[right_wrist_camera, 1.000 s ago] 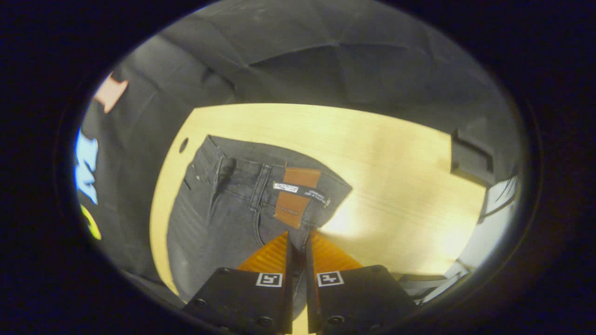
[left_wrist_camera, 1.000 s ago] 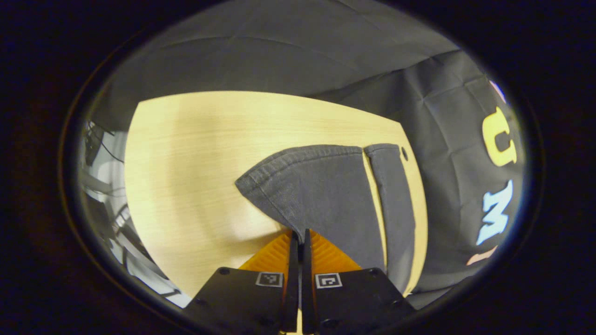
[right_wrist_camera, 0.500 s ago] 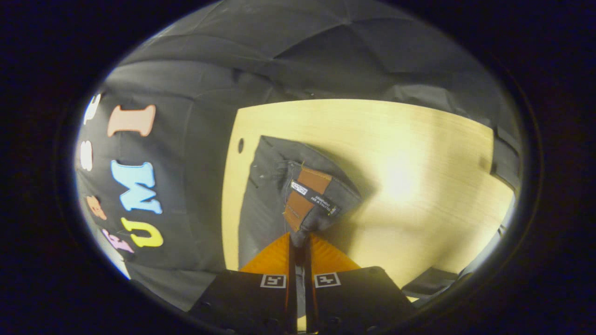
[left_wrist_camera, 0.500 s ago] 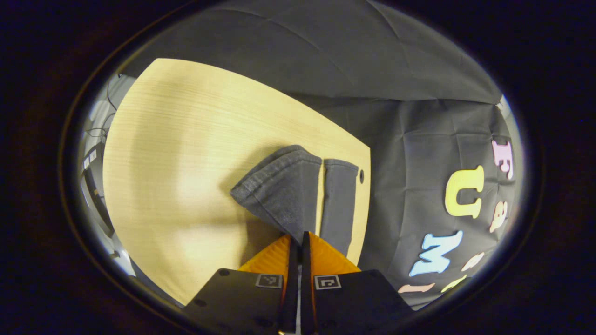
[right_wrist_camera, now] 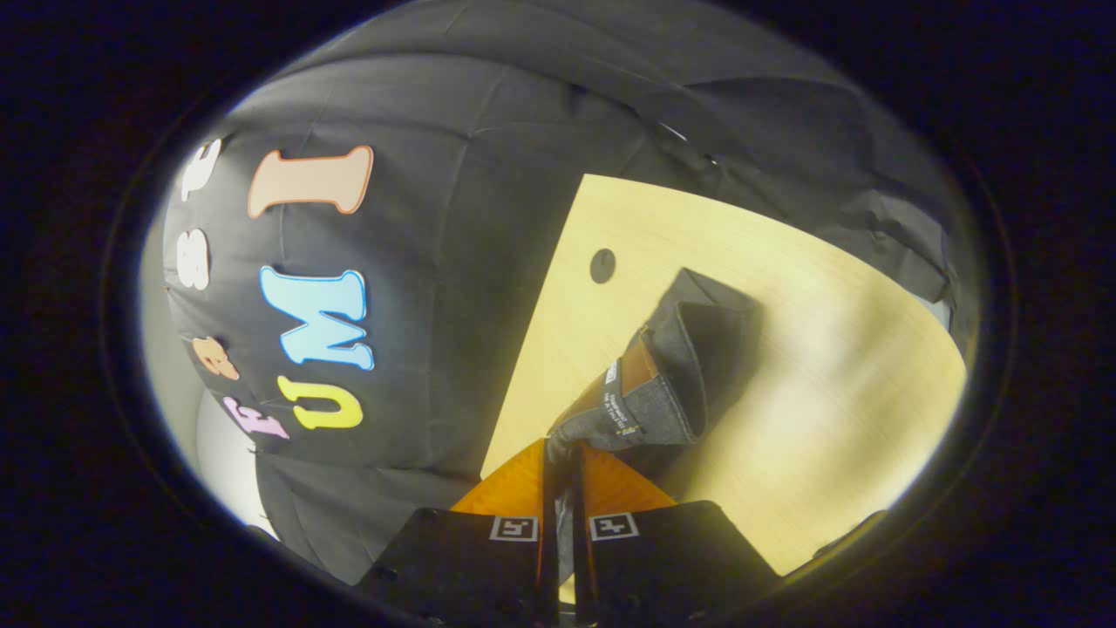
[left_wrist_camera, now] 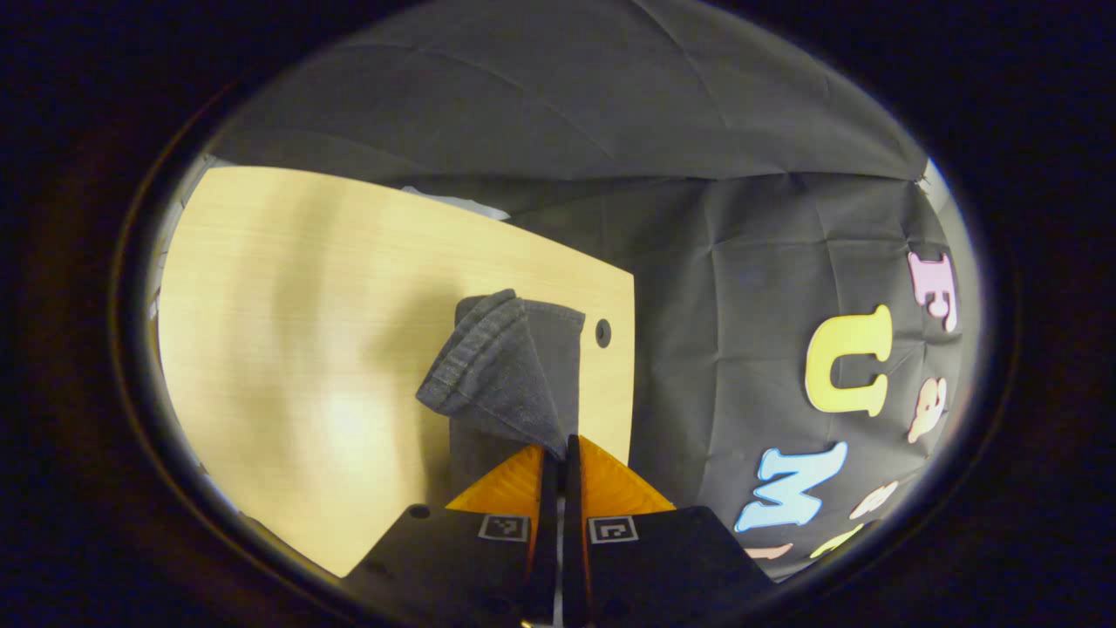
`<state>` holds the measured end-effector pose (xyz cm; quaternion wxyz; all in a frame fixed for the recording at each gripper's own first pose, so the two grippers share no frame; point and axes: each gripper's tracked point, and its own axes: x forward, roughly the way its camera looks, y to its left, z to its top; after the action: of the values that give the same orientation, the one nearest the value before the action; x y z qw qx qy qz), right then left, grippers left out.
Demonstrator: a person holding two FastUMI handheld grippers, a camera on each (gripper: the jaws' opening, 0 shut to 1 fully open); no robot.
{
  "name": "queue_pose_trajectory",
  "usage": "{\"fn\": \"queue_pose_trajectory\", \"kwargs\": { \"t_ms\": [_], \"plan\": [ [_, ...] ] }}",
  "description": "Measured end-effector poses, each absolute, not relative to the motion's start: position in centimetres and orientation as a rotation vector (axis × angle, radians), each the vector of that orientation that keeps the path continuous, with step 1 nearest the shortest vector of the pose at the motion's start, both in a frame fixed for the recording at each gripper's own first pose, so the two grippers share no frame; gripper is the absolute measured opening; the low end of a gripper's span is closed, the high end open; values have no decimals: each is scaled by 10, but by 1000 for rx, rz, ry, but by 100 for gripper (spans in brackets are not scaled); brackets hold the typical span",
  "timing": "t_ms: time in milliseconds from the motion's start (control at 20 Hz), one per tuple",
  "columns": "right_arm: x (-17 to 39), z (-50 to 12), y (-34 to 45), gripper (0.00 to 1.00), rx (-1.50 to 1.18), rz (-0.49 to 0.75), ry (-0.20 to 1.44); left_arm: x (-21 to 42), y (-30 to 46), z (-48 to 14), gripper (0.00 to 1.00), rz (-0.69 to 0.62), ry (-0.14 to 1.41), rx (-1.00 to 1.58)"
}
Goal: Grasp the waist and the cuffs of the jeans and fold them to make the two legs overlap; first hold the waist and fold one-third of the jeans toward the cuffs, then hold the cuffs and fold the remaining one-third in the same direction to finish folding.
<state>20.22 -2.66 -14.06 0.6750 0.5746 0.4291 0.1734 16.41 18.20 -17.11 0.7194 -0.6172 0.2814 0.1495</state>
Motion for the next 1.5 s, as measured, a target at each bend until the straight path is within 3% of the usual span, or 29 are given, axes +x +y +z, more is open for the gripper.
{"fn": "queue_pose_trajectory", "kwargs": {
  "t_ms": [250,400,650,800,850,900,950,1000,1050,1150,1250,1400,1500],
  "plan": [
    [265,-174,4,6,1280,266,1013,241,174,-196,11,331,712,-1255],
    [279,-219,14,6,1236,157,1049,281,171,-238,11,338,795,-1144],
    [296,-250,27,6,1171,76,981,318,150,-287,11,327,875,-1044],
    [293,-262,29,18,1087,70,921,329,140,-296,11,304,894,-963],
    [292,-258,28,18,1054,68,895,330,141,-293,12,299,892,-919],
    [290,-251,24,49,1025,69,861,334,137,-290,29,278,886,-877],
    [286,-245,16,45,983,49,840,331,134,-283,43,274,879,-826],
    [282,-242,11,65,944,31,816,330,138,-281,58,278,862,-753],
    [275,-238,4,69,906,7,799,330,144,-272,64,277,824,-665],
    [265,-232,-12,73,841,-57,768,332,141,-250,90,259,759,-552],
    [253,-234,-24,75,802,-129,767,328,130,-228,91,236,705,-483],
    [241,-262,-30,85,806,-243,808,320,125,-200,100,206,613,-382],
    [242,-275,-26,92,832,-296,828,312,120,-184,100,183,565,-314]
  ]
}}
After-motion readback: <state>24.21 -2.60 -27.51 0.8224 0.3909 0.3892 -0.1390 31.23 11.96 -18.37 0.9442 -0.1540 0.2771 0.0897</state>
